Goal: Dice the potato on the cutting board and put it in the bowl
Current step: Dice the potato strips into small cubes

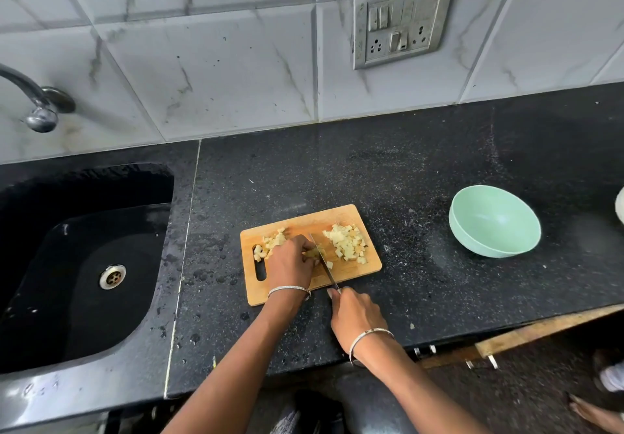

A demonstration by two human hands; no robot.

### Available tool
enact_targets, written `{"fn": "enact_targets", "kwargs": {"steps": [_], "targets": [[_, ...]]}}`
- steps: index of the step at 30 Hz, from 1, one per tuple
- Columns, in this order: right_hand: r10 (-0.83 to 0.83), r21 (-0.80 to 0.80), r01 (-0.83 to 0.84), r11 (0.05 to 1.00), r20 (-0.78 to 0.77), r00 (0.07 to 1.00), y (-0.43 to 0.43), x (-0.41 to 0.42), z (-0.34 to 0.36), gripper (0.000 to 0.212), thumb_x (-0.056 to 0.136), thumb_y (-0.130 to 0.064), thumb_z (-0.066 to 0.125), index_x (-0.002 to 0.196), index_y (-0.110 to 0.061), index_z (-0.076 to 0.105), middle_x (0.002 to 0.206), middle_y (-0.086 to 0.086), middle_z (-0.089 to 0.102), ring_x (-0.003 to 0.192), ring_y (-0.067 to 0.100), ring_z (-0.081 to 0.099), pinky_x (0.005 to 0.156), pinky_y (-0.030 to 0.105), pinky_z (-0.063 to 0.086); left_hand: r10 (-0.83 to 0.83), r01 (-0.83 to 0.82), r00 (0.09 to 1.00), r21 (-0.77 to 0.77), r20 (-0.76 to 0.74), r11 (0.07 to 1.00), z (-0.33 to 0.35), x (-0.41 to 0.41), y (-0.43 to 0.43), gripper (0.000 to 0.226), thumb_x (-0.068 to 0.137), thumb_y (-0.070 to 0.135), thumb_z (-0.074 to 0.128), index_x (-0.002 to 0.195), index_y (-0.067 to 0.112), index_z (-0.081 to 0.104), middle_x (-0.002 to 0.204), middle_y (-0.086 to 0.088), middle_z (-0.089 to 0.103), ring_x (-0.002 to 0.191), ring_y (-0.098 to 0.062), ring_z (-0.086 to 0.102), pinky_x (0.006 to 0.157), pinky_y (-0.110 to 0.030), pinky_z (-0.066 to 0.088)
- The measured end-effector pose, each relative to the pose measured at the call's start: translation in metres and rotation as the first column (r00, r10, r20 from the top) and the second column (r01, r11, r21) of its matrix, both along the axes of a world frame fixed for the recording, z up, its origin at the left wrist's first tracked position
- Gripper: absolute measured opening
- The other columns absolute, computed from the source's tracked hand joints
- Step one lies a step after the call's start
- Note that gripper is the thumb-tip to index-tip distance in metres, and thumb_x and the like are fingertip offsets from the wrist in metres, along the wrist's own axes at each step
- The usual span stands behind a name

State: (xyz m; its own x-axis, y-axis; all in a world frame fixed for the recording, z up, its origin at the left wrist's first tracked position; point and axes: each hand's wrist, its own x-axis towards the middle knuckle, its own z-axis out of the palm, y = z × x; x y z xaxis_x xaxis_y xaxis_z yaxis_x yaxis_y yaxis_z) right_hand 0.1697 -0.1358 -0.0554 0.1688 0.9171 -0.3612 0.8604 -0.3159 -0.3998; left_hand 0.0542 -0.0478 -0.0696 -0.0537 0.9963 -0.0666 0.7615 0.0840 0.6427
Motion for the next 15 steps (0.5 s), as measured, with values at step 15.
{"fn": "enact_targets", "kwargs": {"steps": [15], "targets": [[-0.074, -0.054, 0.063, 0.997, -0.235, 0.969, 0.013, 0.028, -0.015, 0.049, 0.102, -0.05, 0.029, 0.093, -0.012, 0.059, 0.091, 0.013, 0.065, 0.086, 0.032, 0.061, 0.069, 0.037, 0.042, 0.044, -0.044, 0.998, 0.015, -0.053, 0.999, 0.005, 0.001, -0.004, 0.022, 0.077, 0.012, 0.076, 0.097, 0.018, 0.066, 0.088, -0.002, 0.071, 0.082, -0.022, 0.065, 0.064, -0.026, 0.04]]}}
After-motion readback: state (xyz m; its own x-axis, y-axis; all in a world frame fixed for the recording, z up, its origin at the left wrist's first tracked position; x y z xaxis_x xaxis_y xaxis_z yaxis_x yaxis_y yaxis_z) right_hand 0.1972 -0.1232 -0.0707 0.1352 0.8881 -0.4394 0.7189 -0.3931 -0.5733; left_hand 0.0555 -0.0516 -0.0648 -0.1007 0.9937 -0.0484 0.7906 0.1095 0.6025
